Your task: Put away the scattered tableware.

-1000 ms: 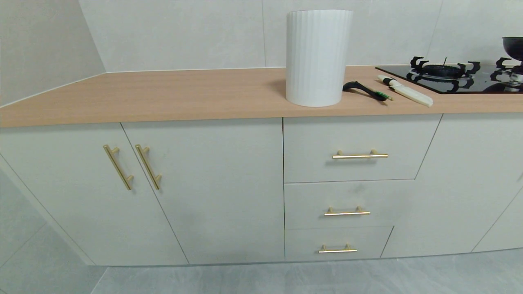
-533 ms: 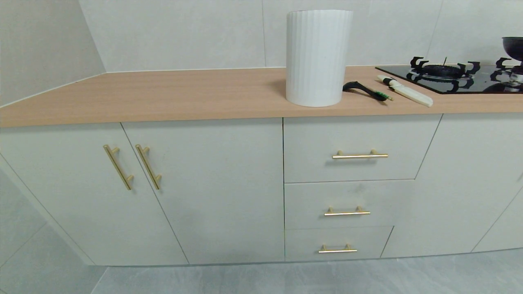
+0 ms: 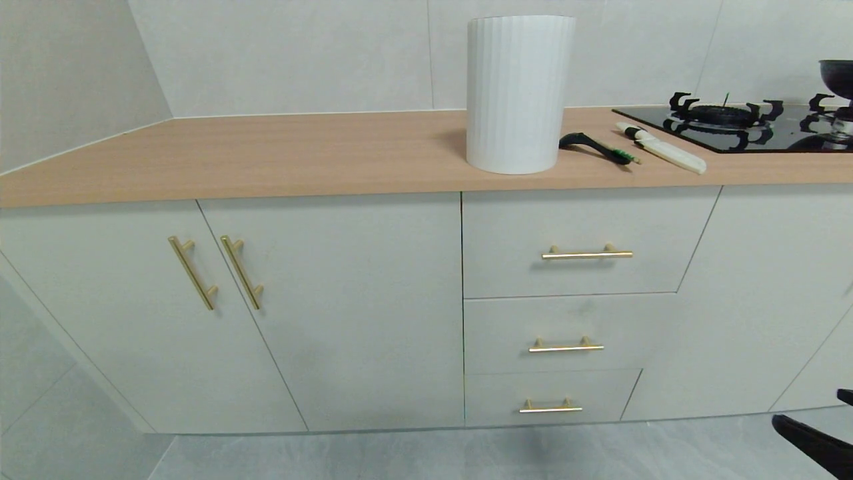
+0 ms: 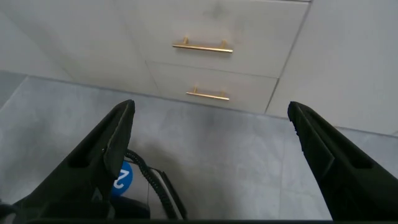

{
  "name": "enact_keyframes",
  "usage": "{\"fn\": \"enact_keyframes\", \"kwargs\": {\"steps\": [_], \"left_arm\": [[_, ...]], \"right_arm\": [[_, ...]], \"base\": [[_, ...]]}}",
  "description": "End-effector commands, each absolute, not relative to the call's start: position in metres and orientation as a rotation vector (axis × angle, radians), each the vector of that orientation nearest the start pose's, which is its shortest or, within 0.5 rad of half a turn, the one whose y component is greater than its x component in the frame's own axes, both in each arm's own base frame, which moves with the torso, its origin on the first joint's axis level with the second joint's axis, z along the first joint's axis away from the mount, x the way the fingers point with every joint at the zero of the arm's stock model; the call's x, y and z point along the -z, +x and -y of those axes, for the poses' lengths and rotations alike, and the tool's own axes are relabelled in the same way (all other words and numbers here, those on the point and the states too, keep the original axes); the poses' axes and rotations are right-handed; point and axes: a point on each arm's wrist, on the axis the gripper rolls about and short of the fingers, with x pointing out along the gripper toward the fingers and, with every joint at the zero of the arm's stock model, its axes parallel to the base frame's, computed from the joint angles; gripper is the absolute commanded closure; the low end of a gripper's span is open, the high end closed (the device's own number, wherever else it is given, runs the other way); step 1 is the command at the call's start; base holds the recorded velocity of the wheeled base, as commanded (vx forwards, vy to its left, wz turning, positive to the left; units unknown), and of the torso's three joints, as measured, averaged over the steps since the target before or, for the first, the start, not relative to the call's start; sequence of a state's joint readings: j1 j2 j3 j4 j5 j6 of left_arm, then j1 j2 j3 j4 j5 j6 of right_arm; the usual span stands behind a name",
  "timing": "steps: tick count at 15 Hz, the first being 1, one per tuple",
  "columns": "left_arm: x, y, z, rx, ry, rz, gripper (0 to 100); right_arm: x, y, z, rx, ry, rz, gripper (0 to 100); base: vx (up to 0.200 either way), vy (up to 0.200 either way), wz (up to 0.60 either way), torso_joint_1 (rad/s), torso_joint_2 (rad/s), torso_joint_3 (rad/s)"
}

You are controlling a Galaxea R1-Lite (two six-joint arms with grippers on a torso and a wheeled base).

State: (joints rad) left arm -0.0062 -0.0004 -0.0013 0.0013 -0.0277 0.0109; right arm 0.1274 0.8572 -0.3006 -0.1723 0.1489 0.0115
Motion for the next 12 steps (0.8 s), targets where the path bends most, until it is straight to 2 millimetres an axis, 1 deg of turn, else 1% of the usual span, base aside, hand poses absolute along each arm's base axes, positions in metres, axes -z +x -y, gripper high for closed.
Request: {"fn": "enact_keyframes", "kwargs": {"steps": [1, 4, 6, 7, 8, 10, 11, 12], "left_arm": [[-0.076, -0.023, 0.000, 0.034, 0.011, 0.000, 0], [-0.076, -0.023, 0.000, 0.034, 0.011, 0.000, 0], [-0.076, -0.023, 0.001, 0.035, 0.011, 0.000, 0], [-0.075, -0.023, 0.000, 0.034, 0.011, -0.001, 0], [-0.076, -0.023, 0.001, 0.035, 0.011, 0.000, 0], [-0.076, -0.023, 0.001, 0.035, 0.011, 0.000, 0], [-0.076, -0.023, 0.000, 0.034, 0.011, 0.000, 0], [-0.075, -0.023, 0.001, 0.035, 0.011, -0.001, 0]], "right_arm": [[-0.152, 0.145, -0.024, -0.284, 0.012, -0.523, 0], [-0.156, 0.182, -0.031, -0.289, 0.008, -0.566, 0], [-0.152, 0.209, -0.041, -0.311, 0.000, -0.604, 0], [-0.152, 0.214, -0.043, -0.315, -0.002, -0.610, 0], [-0.148, 0.233, -0.054, -0.339, -0.013, -0.634, 0], [-0.138, 0.259, -0.063, -0.352, -0.019, -0.668, 0], [-0.136, 0.263, -0.065, -0.354, -0.020, -0.674, 0], [-0.127, 0.278, -0.068, -0.353, -0.022, -0.701, 0]], "base": [[0.000, 0.000, 0.00, 0.000, 0.00, 0.000], [0.000, 0.000, 0.00, 0.000, 0.00, 0.000], [0.000, 0.000, 0.00, 0.000, 0.00, 0.000], [0.000, 0.000, 0.00, 0.000, 0.00, 0.000], [0.000, 0.000, 0.00, 0.000, 0.00, 0.000], [0.000, 0.000, 0.00, 0.000, 0.00, 0.000], [0.000, 0.000, 0.00, 0.000, 0.00, 0.000], [0.000, 0.000, 0.00, 0.000, 0.00, 0.000]]}}
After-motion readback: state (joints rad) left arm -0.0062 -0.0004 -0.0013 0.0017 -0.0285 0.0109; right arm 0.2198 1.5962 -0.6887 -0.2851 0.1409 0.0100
